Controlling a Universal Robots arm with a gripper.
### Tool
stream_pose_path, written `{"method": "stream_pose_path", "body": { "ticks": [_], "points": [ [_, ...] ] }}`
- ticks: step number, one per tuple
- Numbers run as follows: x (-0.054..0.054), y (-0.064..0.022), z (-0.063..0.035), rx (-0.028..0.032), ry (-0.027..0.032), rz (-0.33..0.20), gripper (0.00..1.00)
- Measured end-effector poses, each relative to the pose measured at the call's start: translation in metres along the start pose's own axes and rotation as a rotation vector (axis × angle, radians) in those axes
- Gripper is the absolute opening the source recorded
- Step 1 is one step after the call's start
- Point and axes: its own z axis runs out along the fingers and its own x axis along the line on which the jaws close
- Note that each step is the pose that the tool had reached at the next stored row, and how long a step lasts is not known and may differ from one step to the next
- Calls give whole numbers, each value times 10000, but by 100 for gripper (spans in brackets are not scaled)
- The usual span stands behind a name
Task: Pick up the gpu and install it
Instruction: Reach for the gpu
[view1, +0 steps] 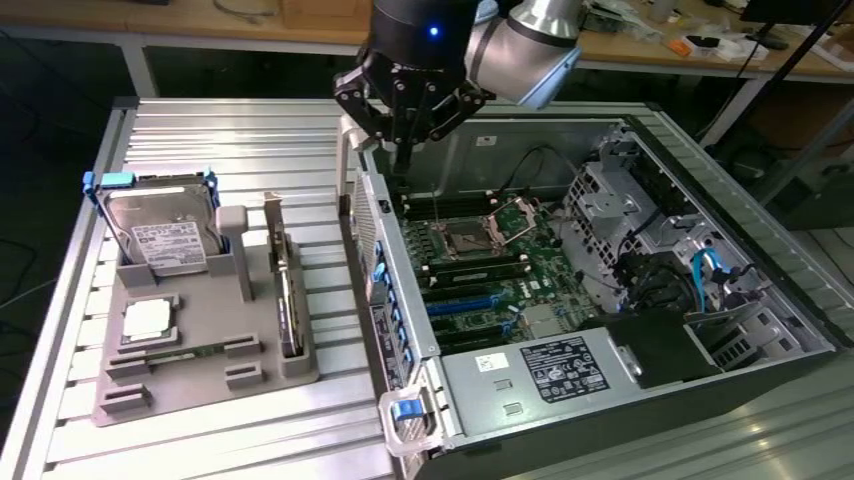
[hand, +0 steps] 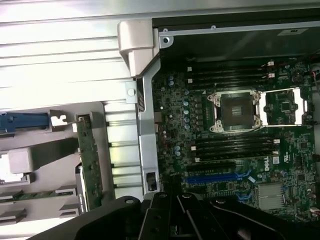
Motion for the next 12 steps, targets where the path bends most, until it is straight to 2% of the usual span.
{"method": "stream_pose_path", "body": {
  "ticks": [12],
  "points": [
    [353, -27, -9, 1, 1, 0, 11]
  ]
}}
